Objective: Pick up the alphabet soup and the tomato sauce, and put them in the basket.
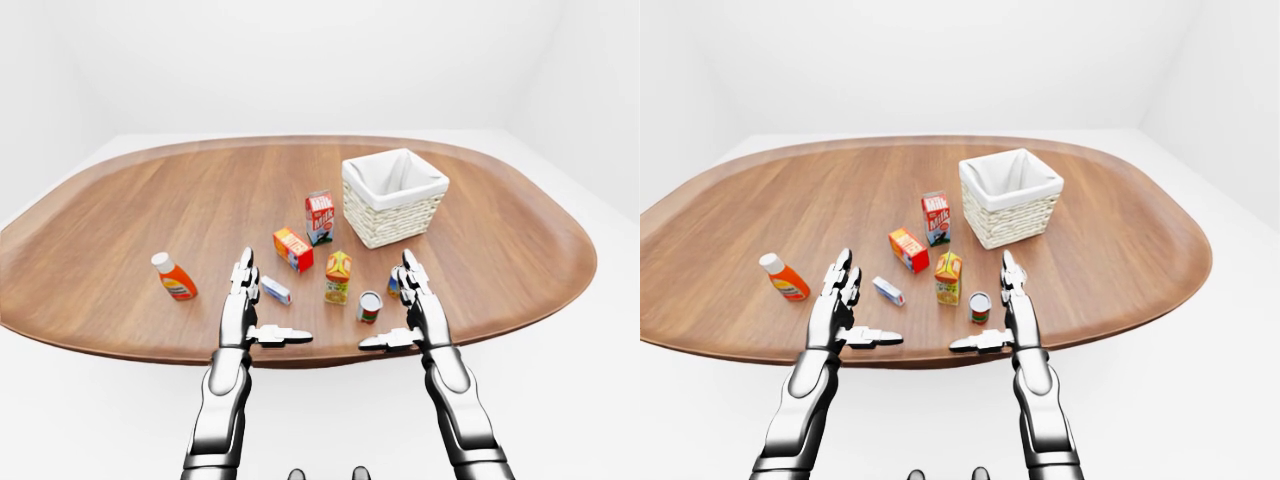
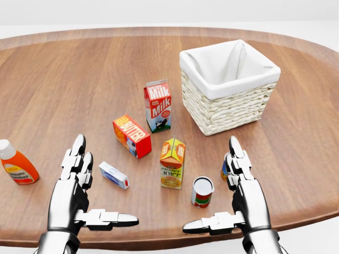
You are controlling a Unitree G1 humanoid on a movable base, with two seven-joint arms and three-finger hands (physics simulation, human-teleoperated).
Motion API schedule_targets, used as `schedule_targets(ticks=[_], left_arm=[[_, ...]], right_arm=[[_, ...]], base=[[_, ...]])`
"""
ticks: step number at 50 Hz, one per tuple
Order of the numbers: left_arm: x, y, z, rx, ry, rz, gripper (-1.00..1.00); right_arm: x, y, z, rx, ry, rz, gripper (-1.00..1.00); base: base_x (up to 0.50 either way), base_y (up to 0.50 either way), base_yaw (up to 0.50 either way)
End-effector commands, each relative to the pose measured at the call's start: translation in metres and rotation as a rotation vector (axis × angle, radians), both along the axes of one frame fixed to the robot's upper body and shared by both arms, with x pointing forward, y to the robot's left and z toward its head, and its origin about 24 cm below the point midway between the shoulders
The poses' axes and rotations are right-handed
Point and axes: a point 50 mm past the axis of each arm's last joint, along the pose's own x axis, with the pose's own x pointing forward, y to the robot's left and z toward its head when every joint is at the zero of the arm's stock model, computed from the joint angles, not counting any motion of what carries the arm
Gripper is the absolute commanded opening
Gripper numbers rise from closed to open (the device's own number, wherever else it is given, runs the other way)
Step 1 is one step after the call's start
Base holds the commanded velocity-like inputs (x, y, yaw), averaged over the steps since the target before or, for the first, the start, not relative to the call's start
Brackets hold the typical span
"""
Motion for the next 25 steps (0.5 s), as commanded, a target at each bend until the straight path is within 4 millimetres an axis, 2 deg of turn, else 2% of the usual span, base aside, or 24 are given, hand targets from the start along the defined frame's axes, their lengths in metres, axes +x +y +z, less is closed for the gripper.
schedule_targets(ticks=[1,25], left_arm=[[-0.0002,-0.0002,0.0001,0.002,-0.001,0.0,1.0],[0.0002,-0.0004,0.0005,0.006,-0.001,0.0,1.0]], right_arm=[[-0.0008,0.001,-0.0006,-0.009,-0.005,0.003,1.0],[0.0001,0.0004,-0.0003,-0.014,-0.005,-0.009,1.0]], base=[[0.21,0.0,0.0],[0.16,0.0,0.0]])
